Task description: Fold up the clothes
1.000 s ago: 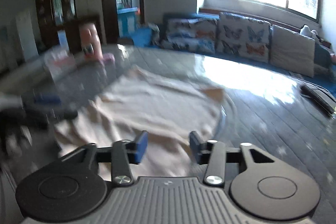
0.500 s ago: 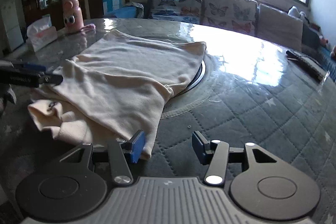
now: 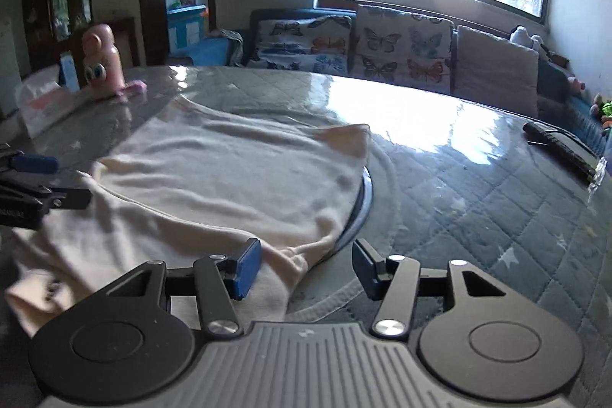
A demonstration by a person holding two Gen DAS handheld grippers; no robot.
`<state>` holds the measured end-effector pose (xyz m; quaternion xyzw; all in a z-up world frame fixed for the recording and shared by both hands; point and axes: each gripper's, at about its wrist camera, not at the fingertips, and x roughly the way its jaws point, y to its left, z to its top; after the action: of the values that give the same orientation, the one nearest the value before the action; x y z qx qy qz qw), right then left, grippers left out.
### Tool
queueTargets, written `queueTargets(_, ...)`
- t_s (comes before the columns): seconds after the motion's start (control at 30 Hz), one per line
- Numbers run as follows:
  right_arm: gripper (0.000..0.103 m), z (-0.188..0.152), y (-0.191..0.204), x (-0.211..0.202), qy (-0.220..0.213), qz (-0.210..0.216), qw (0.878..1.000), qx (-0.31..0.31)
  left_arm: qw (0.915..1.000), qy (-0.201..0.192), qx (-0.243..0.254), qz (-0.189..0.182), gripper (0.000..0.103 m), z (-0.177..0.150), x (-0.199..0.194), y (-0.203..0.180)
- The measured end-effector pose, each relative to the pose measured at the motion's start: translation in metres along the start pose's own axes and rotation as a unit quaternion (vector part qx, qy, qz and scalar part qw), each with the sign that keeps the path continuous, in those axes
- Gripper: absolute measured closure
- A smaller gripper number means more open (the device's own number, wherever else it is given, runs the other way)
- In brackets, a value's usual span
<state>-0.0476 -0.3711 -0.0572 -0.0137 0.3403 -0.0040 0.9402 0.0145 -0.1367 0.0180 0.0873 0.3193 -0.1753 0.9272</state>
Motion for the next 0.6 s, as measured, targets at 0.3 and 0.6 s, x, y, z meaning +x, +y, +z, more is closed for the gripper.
queueTargets(0.3,0.048,-0.007,-0.009,-0.008,0.004,-0.017,1.0,0.0,0.9999,0.009,-0.008,0.009,0.015,-0.008,0.005,0.015)
queueTargets(0.6,0.047,-0.021,-0.002,-0.023,0.008,-0.011,0.999,-0.029,0.9988,-0.007,0.048,0.008,0.015,-0.018,-0.021,0.009)
